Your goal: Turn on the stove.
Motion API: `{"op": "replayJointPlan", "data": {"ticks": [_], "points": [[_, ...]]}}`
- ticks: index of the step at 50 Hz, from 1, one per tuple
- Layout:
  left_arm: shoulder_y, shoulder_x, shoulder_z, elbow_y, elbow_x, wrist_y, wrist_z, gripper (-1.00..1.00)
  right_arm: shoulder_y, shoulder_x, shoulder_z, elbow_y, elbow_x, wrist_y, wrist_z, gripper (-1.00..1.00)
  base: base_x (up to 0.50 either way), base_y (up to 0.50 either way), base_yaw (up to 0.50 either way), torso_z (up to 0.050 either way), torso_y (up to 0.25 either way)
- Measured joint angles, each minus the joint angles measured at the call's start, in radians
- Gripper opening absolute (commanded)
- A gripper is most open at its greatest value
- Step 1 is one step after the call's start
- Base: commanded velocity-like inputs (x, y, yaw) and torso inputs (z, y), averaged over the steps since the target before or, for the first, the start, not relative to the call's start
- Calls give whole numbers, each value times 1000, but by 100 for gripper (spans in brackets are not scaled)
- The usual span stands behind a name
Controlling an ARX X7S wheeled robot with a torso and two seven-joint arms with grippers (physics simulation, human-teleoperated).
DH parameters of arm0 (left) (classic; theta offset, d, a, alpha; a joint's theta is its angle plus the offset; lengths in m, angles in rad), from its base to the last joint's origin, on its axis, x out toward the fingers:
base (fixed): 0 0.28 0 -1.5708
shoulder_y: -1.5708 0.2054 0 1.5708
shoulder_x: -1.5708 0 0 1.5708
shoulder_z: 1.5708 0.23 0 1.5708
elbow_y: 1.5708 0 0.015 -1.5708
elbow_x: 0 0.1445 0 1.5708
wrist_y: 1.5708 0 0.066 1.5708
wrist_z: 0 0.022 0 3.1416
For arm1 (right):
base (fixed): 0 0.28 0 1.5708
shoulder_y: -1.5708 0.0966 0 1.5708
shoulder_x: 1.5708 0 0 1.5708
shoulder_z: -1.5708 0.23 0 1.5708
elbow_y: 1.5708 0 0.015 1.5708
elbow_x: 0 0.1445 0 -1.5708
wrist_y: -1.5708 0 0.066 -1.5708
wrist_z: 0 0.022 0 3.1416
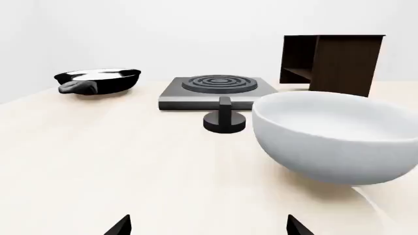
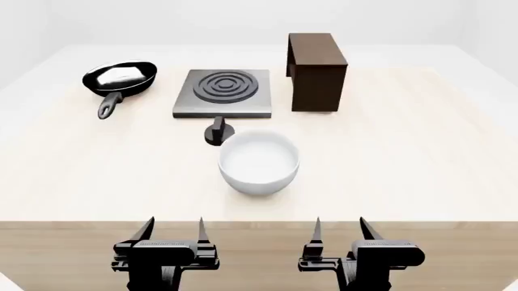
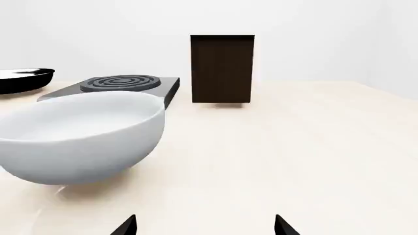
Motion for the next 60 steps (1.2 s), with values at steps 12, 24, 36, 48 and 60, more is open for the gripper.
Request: {"op": "replayJointPlan", "data": {"ticks": [12, 24, 36, 48, 60], "points": [[14, -36, 37, 14, -22, 46, -48, 100, 1, 25, -24, -3, 17, -1, 30, 100, 0, 0, 0, 0, 0], [66, -82, 117, 108, 134, 152, -115, 100, -17, 54, -61, -22, 18, -67, 59, 100, 0, 0, 0, 0, 0], [96, -125, 191, 172, 215, 226, -126, 100, -42, 76, -86, -89, 48, -130, 66, 100, 0, 0, 0, 0, 0], [90, -147, 216, 158, 180, 288, -133, 100, -48, 96, -110, -98, 55, -163, 77, 100, 0, 122, 0, 0, 0], [85, -161, 228, 137, 129, 327, -135, 100, -47, 112, -134, -94, 53, -162, 90, 100, 0, 223, 0, 0, 0]]}}
